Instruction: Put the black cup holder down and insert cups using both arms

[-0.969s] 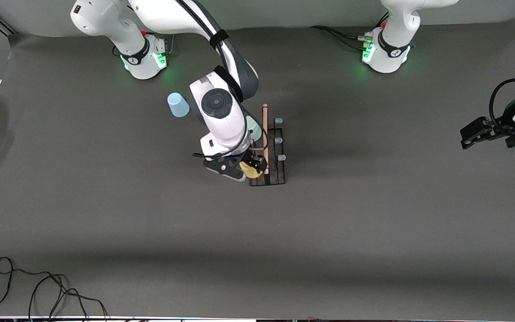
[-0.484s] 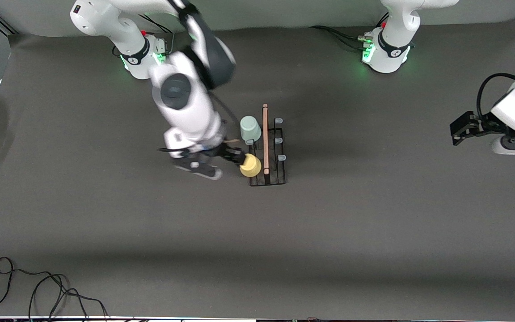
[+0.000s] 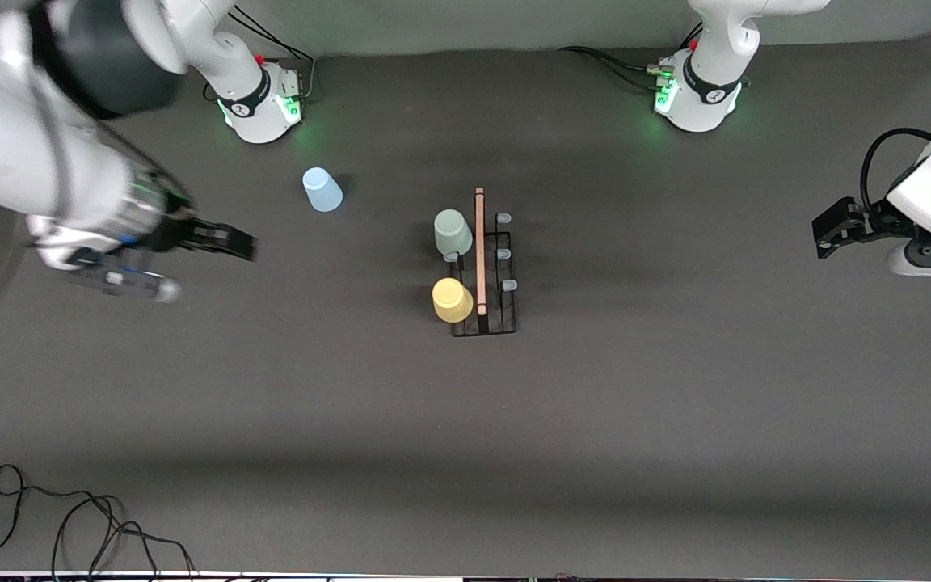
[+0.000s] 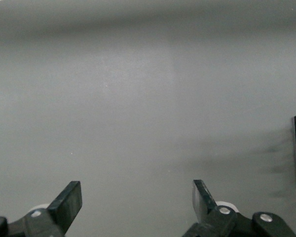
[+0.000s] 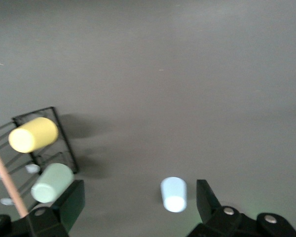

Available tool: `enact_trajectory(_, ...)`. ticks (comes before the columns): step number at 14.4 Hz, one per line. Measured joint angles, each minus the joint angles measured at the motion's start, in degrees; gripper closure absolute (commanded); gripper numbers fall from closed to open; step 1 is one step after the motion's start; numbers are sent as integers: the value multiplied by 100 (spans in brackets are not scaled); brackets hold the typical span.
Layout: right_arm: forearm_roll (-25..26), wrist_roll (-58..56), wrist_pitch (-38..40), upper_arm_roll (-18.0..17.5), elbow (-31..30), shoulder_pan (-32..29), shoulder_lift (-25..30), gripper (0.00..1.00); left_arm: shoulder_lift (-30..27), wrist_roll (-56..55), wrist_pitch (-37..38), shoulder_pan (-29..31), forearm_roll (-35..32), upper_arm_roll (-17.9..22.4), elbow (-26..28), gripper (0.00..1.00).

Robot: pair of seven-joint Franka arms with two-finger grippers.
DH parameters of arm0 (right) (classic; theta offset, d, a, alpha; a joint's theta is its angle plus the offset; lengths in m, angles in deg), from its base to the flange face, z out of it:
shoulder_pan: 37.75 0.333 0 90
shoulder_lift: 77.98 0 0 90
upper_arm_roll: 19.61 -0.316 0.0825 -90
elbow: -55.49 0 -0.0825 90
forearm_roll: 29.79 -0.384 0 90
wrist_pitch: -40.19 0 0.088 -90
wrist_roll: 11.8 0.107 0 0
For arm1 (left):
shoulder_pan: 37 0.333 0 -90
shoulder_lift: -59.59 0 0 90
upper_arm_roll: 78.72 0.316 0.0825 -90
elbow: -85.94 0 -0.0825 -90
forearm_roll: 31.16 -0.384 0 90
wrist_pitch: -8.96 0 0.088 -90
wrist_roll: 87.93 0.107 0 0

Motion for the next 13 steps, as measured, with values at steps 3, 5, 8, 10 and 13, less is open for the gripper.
enact_trajectory(3,361,-279,99,219,-2,0,296,0,1,-187,3,25,209,128,0,0)
enact_trajectory(5,519,-354,99,288,-3,0,321,0,6,-198,19,85,314,212,-2,0)
enact_trajectory(8,578,-366,99,340,-4,1,321,0,25,-247,158,244,526,232,-2,0)
enact_trajectory(10,582,-368,99,354,-8,1,321,0,51,-316,236,322,593,233,-3,0)
enact_trajectory(13,589,-368,99,386,-9,0,320,0,140,-324,332,424,640,235,-3,0)
